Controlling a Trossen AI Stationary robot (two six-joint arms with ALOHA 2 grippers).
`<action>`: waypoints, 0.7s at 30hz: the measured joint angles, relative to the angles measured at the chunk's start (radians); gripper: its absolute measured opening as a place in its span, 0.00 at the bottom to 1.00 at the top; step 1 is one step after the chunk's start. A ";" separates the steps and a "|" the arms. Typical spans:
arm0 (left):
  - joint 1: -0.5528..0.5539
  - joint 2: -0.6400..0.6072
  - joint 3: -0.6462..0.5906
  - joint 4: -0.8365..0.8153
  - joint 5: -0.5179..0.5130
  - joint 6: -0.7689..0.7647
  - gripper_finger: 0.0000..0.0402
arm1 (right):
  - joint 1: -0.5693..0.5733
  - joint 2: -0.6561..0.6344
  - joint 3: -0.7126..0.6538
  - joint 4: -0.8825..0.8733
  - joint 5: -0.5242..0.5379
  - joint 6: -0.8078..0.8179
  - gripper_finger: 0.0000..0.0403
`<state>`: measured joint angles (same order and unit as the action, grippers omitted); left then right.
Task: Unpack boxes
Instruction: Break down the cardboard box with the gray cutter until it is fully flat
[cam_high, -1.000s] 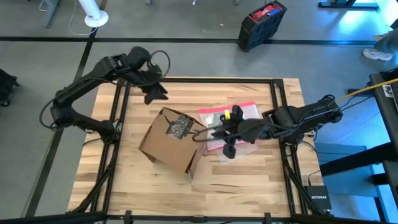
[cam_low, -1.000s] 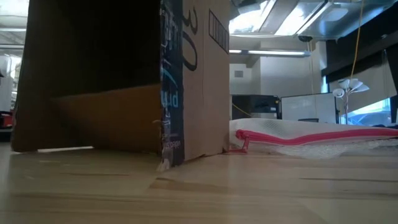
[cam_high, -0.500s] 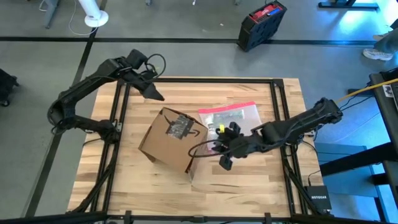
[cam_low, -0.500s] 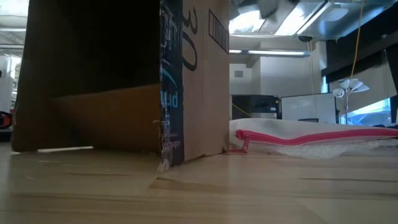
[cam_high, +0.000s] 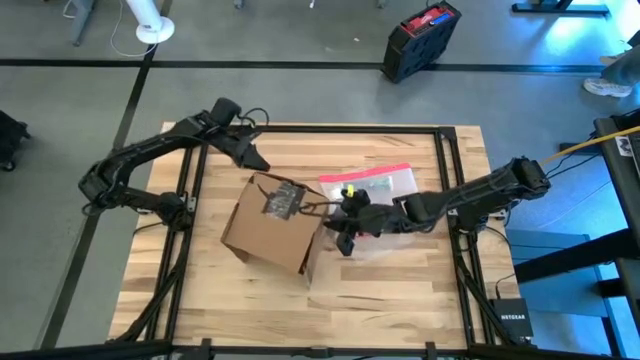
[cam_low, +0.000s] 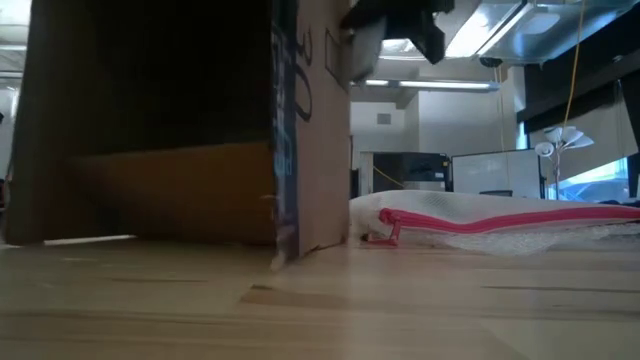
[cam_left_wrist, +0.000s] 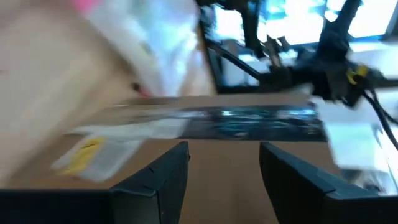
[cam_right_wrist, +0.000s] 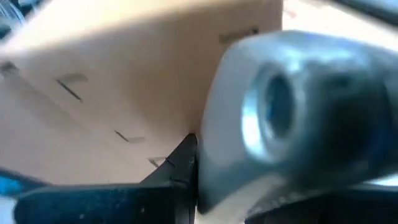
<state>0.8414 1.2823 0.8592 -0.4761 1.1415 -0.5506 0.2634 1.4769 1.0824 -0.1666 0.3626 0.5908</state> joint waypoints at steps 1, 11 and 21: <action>-0.017 0.000 -0.003 0.047 0.018 -0.031 0.46 | -0.007 0.000 0.000 0.025 0.007 -0.022 0.18; -0.161 -0.001 0.024 0.634 0.050 -0.374 0.46 | -0.043 0.000 0.071 0.079 0.054 -0.195 0.18; -0.156 -0.046 0.078 0.550 -0.012 -0.324 0.46 | -0.048 0.000 0.193 -0.179 0.034 -0.200 0.18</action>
<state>0.6849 1.2362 0.9375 0.0743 1.1298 -0.8750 0.2157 1.4769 1.2758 -0.3457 0.3971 0.3903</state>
